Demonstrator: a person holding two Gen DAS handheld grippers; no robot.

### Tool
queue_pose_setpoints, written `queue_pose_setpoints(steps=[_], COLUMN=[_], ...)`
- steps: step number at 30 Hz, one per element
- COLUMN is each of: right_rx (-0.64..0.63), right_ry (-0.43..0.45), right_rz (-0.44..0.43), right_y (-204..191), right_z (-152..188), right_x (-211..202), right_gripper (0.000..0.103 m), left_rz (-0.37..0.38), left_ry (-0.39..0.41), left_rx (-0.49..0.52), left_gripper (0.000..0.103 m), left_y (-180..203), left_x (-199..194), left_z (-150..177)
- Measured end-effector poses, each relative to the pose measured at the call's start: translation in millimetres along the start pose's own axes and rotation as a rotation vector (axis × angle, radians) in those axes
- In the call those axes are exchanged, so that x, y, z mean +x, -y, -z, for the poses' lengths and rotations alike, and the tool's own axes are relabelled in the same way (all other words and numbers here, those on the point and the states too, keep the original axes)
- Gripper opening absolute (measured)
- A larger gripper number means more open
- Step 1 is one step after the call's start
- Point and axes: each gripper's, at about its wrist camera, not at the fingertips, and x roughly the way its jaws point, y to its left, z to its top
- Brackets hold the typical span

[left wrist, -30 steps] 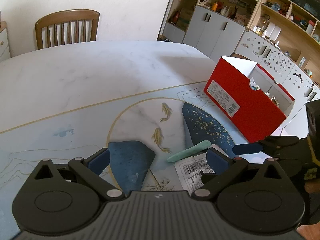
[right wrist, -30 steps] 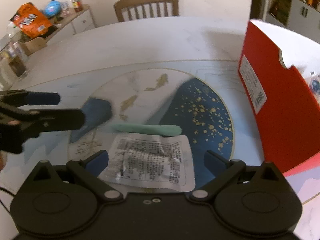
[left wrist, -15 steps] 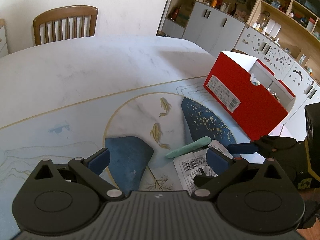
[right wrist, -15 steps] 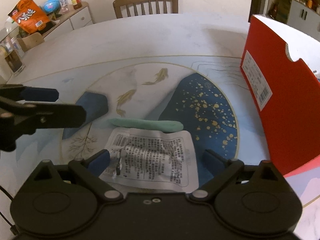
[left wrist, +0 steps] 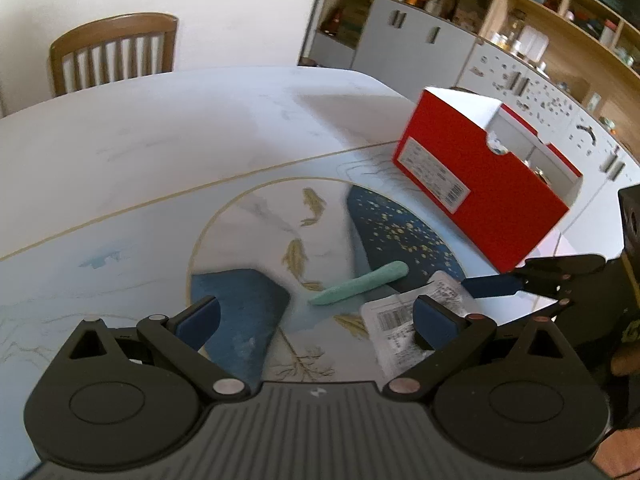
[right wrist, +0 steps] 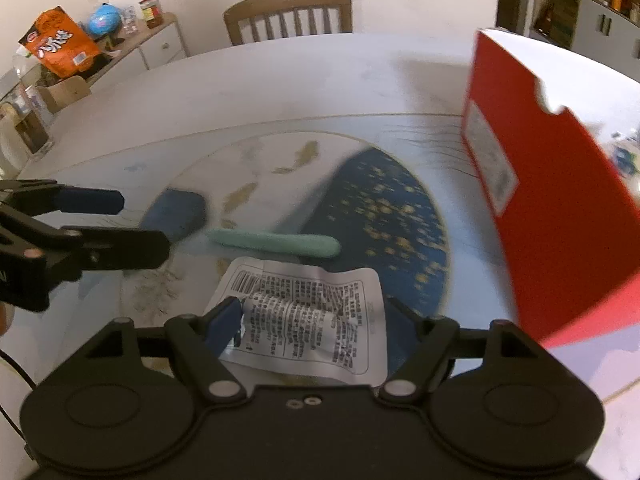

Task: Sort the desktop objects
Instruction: 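Grasp the white sachet with right gripper while left grasps the mint-green stick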

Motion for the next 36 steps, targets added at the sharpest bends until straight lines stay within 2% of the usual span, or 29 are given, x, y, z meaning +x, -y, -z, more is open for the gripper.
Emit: queue_pose_setpoints(steps=[10, 15, 17, 21, 23, 25, 28, 30, 32, 33, 36], right_rx=[-0.005, 0.006, 0.013, 0.021, 0.021, 0.022, 0.018, 0.008, 0.001, -0.002, -0.007], right_ry=[-0.004, -0.014, -0.018, -0.02, -0.02, -0.019, -0.021, -0.022, -0.02, -0.02, -0.017], right_rz=[0.01, 0.015, 0.018, 0.017, 0.016, 0.013, 0.007, 0.002, -0.003, -0.004, -0.007], right_y=[20, 30, 33, 39, 40, 41, 42, 42, 42, 43, 43], right_z=[11, 17, 19, 21, 21, 20, 20, 19, 17, 16, 13], right_x=[-23, -31, -33, -36, -36, -37, -37, -38, -39, -40, -42], right_gripper=[0.077, 0.077, 0.077, 0.077, 0.077, 0.077, 0.077, 0.077, 0.077, 0.077, 0.077], left_rz=[0.003, 0.01, 0.009, 0.0, -0.015, -0.017, -0.023, -0.04, -0.047, -0.041, -0.036], left_ry=[-0.014, -0.014, -0.014, -0.04, -0.031, -0.029, -0.028, -0.024, -0.028, -0.032, -0.037], left_rx=[0.172, 0.224, 0.263, 0.318, 0.346, 0.347, 0.372, 0.411, 0.436, 0.431, 0.403], left_gripper=[0.102, 0.099, 0.093, 0.063, 0.059, 0.046, 0.031, 0.026, 0.018, 0.012, 0.01], left_y=[23, 31, 38, 47, 51, 52, 59, 67, 73, 74, 73], left_x=[31, 50, 55, 65, 65, 65, 64, 63, 62, 62, 61], left_z=[-7, -13, -13, -8, -6, -7, -5, -2, 0, 0, 0])
